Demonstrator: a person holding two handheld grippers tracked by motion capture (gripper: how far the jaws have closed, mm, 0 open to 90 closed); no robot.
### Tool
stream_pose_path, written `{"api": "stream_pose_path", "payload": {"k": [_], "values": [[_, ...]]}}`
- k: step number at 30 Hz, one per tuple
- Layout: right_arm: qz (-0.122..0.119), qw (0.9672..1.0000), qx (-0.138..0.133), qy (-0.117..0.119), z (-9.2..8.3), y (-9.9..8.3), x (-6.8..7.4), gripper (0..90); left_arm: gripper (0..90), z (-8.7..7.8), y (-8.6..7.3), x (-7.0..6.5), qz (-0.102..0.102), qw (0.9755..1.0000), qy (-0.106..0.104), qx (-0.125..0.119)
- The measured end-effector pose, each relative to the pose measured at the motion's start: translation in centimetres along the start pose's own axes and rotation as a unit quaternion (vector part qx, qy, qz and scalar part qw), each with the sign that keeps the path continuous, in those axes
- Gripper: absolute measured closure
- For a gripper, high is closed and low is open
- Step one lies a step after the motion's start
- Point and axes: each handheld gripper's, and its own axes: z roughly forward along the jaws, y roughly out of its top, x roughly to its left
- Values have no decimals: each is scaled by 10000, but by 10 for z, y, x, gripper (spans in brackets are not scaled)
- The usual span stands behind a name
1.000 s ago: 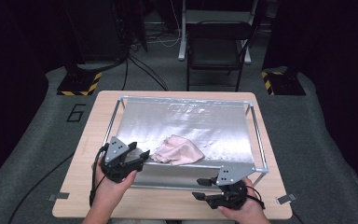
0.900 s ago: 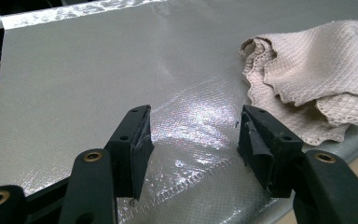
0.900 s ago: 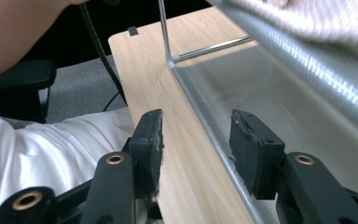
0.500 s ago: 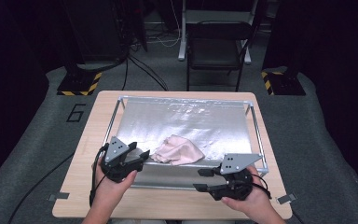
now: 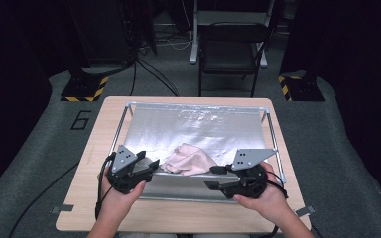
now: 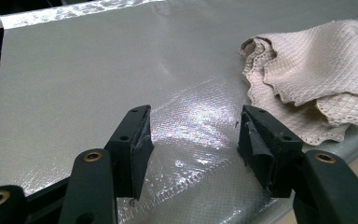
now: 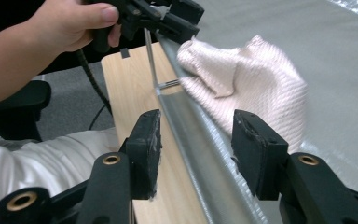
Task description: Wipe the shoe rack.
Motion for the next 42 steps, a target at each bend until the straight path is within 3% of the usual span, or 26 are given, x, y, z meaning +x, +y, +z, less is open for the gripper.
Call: {"api": "stream_pose_path", "payload": {"k": [9,10,16,27,32,36,40,42], "values": [[-37,9998,8,-172,12,17,-15,522,437,0,0,0,6,10000,3,-7],[-132,9997,43,-220,17,21,-18,522,437,0,0,0,6,10000,1,-2],[-75,9996,11,-279,30,28,-28,521,437,0,0,0,6,10000,3,-8],[-105,9994,197,-258,53,41,-43,491,437,0,0,0,43,10000,5,4],[-265,9988,374,-175,63,44,-43,486,437,0,0,1,65,10000,3,14],[-339,9978,559,-135,69,45,-42,568,438,0,0,1,64,10000,3,15],[-391,9959,814,-48,69,43,-42,728,438,0,0,0,60,10000,5,7],[-415,9959,809,-26,70,41,-43,776,438,0,-1,0,56,10000,6,7]]}}
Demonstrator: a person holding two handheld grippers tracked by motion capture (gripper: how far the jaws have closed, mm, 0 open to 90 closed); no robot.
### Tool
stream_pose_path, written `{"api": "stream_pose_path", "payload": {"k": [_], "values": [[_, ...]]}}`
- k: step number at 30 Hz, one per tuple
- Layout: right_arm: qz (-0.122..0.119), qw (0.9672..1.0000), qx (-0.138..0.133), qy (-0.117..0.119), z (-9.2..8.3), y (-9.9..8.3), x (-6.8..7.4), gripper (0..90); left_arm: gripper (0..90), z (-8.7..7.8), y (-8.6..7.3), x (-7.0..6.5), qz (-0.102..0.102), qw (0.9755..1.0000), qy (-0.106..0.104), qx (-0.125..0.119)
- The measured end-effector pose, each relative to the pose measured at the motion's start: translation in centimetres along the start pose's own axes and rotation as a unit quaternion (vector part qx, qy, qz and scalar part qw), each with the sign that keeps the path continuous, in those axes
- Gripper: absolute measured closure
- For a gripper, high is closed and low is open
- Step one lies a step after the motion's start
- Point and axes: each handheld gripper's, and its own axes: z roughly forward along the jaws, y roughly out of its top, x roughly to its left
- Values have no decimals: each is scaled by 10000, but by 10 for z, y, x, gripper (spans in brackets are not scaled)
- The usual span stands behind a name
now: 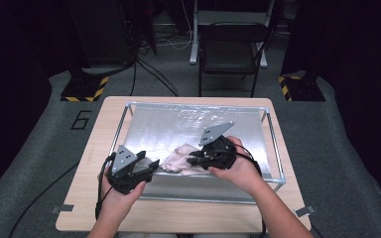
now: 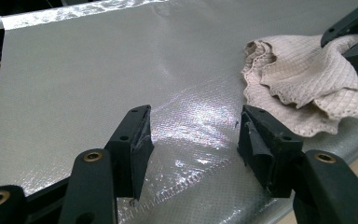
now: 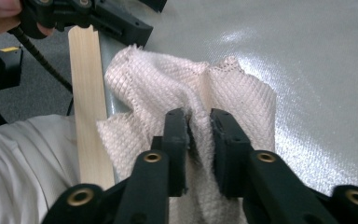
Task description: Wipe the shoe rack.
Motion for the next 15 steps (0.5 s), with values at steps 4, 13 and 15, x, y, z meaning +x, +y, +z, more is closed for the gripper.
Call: {"api": "stream_pose_path", "payload": {"k": [4,13,15], "values": [[-45,9999,76,71,-1,-2,-1,810,437,0,0,0,-25,10000,-7,3],[-15,9999,141,-30,-15,-15,0,819,437,0,-1,-1,-64,10000,-1,-20],[-3,9999,151,-61,-20,-20,-2,819,437,0,-1,-1,-72,10000,5,-25]]}}
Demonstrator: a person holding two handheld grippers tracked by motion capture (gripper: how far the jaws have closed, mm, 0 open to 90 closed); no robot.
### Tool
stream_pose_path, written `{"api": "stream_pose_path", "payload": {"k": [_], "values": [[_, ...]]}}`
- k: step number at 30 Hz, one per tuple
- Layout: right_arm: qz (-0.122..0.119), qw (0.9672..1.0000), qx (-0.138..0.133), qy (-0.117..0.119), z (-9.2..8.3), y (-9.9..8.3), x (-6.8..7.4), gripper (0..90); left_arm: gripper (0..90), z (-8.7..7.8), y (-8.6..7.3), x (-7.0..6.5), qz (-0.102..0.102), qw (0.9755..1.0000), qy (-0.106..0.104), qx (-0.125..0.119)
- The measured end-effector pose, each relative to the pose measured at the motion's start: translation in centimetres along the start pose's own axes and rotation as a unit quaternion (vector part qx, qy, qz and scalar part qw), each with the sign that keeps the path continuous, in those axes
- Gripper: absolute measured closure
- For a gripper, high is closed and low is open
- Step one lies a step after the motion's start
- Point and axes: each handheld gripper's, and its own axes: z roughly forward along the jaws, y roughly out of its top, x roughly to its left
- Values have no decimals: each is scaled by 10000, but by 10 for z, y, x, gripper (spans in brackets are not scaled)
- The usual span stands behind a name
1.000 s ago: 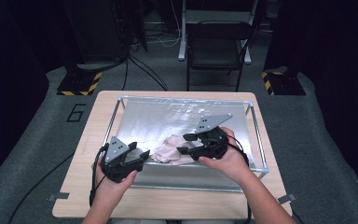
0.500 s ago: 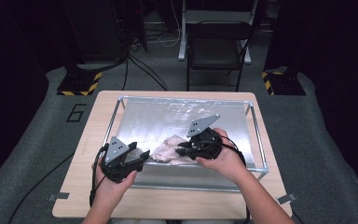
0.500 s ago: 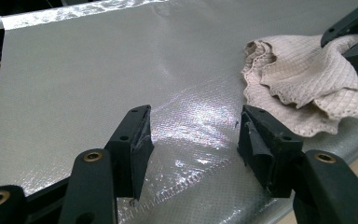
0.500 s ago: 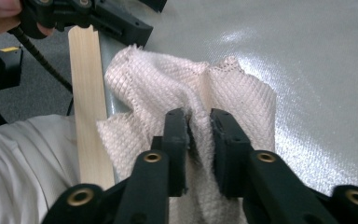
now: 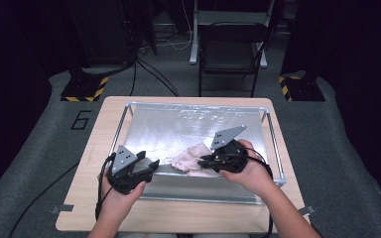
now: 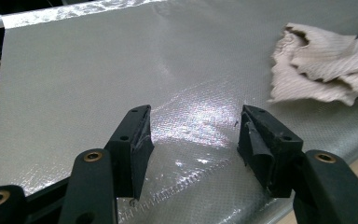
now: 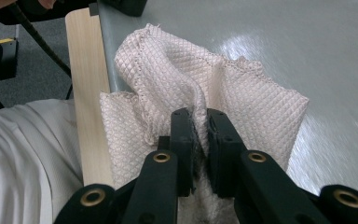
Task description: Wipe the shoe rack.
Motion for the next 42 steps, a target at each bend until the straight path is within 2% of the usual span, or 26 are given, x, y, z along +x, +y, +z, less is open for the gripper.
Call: {"api": "stream_pose_path", "payload": {"k": [9,13,17,23,29,30,34,42], "values": [[304,9994,44,-180,-35,-31,-10,819,438,0,0,0,-9,10000,4,-10],[396,9990,46,-186,-40,-36,-10,819,438,0,0,0,4,10000,-7,-1],[403,9989,-12,-244,-33,-32,-9,821,440,0,-1,0,-12,10000,-6,-15],[285,9995,-19,-119,-16,-18,-6,822,441,0,-1,0,-3,10000,-3,-16],[173,9998,48,-2,8,5,3,821,440,0,-1,0,0,10000,-11,-8],[173,9998,48,-2,8,5,3,821,440,0,-1,1,44,10000,-14,27],[127,9998,143,25,10,9,3,822,440,0,-1,0,7,10000,7,-2],[193,9997,134,-53,3,2,0,822,441,0,0,1,36,10000,-2,21]]}}
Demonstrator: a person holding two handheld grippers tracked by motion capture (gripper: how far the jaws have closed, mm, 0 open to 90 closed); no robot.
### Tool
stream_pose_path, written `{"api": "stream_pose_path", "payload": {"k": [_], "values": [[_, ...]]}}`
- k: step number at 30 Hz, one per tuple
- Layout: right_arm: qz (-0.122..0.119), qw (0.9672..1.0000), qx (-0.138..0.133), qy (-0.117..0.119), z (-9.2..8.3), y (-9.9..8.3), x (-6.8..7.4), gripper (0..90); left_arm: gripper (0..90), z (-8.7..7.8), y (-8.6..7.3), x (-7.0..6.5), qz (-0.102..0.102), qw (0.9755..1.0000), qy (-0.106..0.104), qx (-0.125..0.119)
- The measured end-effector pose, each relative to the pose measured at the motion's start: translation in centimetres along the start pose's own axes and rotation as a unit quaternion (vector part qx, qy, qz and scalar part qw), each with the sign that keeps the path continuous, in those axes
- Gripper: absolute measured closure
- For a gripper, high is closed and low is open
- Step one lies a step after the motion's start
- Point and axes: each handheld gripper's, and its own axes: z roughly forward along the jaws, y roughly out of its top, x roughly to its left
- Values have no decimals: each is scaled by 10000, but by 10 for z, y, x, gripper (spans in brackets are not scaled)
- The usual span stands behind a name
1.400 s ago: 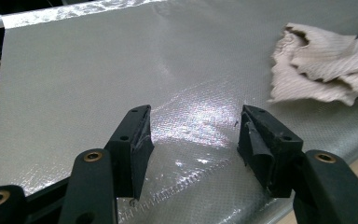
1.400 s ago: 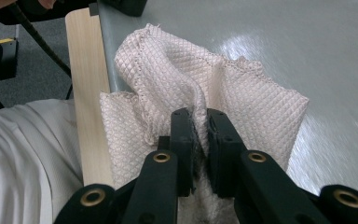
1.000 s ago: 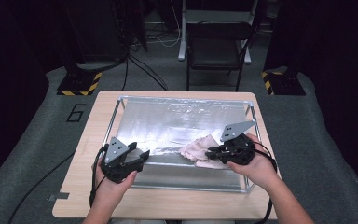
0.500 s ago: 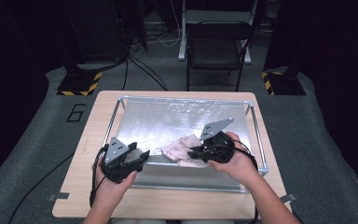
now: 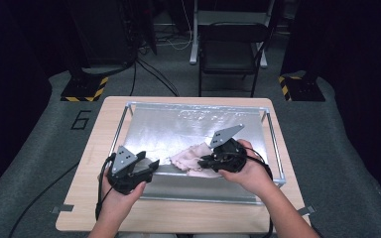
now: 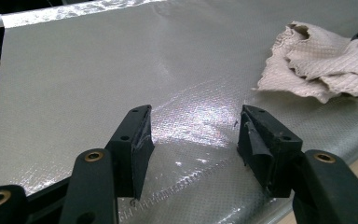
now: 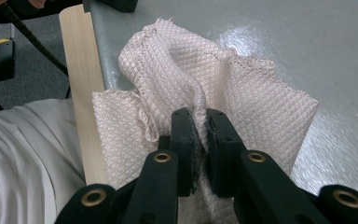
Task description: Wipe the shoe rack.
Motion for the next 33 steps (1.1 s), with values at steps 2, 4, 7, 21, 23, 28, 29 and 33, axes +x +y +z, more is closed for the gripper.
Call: {"api": "stream_pose_path", "payload": {"k": [2,4,7,21,23,28,29,33], "values": [[0,10000,41,-16,-4,-3,-1,822,441,0,0,0,17,10000,-6,11],[60,9999,56,-77,-8,-7,-3,822,441,0,0,0,-32,10000,7,-29],[135,9998,72,-148,-19,-17,-7,822,441,0,0,0,-38,10000,-4,-23],[526,9971,118,-532,-66,-59,-22,822,442,-1,0,1,-36,10000,-3,-15],[550,9969,100,-561,-69,-61,-23,822,442,-1,0,1,-42,10000,-5,-24],[586,9967,27,-569,-73,-67,-25,822,442,-1,-1,2,-69,10000,-2,-21],[644,9962,130,-563,-72,-65,-24,822,442,-1,-1,2,-86,10000,-9,-16],[583,9964,111,-603,-66,-61,-23,822,442,-1,-1,2,-98,10000,-9,-16]]}}
